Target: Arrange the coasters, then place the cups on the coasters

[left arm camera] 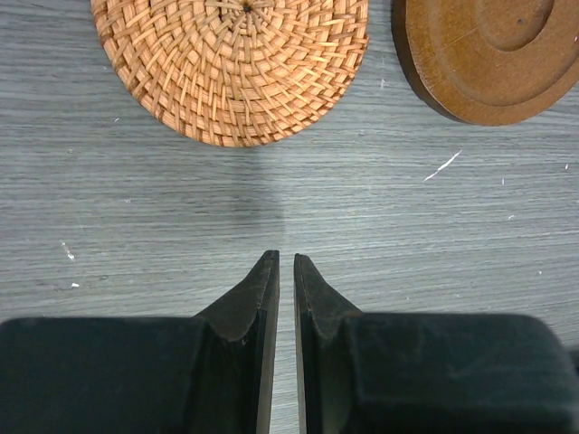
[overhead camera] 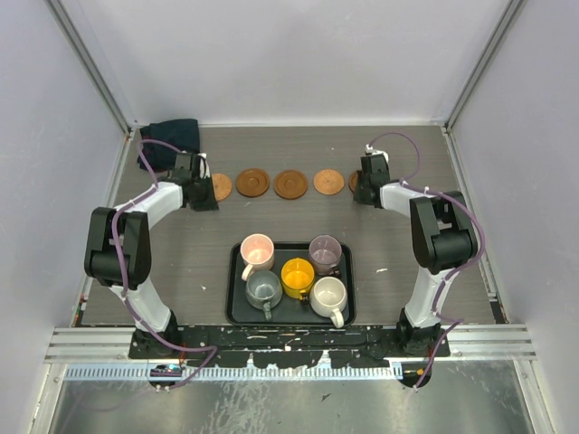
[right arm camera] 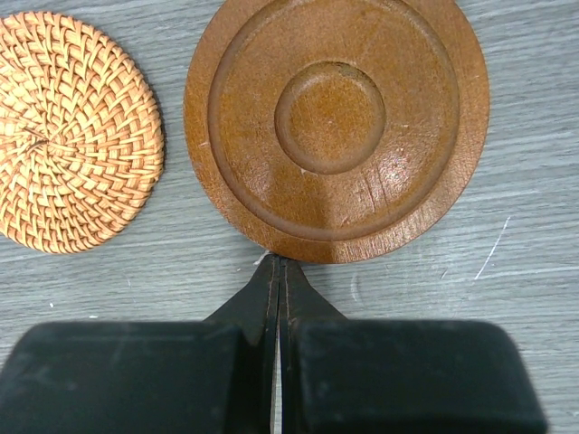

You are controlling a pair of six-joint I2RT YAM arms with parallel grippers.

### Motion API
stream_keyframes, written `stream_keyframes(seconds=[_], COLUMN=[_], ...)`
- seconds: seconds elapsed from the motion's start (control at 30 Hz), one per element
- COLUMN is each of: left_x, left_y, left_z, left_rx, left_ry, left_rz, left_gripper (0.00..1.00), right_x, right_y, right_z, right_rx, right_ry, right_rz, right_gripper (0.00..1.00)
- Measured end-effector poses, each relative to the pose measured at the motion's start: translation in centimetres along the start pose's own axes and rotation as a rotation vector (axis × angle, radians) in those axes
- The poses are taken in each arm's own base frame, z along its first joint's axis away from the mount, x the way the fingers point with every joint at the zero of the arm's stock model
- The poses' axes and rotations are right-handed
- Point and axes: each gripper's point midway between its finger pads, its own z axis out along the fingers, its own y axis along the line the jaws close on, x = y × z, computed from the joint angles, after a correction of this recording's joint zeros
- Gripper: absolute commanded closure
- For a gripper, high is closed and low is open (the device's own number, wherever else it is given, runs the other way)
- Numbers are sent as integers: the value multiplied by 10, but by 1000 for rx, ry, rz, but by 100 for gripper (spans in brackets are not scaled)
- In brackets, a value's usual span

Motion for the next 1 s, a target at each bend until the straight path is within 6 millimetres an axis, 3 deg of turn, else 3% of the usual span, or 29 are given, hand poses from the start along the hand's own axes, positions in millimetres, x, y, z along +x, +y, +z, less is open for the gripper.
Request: stream_keyframes(seconds=[0.17, 0.33, 0.43, 0.53, 0.63, 0.77, 0.87, 1.0], left_x=[0, -1, -7, -20, -38, -55, -55, -45], left_y=[0, 0, -2, -8, -16, -25, -27, -28], left_z=[0, -1, -10, -29, -59, -100, -124, -138], left_rx=[0, 1, 6, 22, 45, 76, 93, 113], left_ry=[0, -3, -25, -80, -166, -282, -343, -371], left_rz=[0, 0, 1, 8, 19, 30, 32, 28], left_gripper=[86, 85, 83, 82, 77, 60, 50, 44], right_x=[3, 19, 21, 8, -19, -52, -64, -67], right_y=[3, 4, 6, 7, 9, 8, 6, 0], right_z=[-2, -19, -34, -57, -82, -115, -126, -125], right_rx=[-28, -52, -66, -81, -93, -101, -116, -167], right_ry=[6, 49, 49, 5, -85, -205, -242, -225], right_rz=[3, -4, -10, -8, -4, 11, 41, 112], right_gripper=[98, 79, 75, 72, 68, 66, 65, 68])
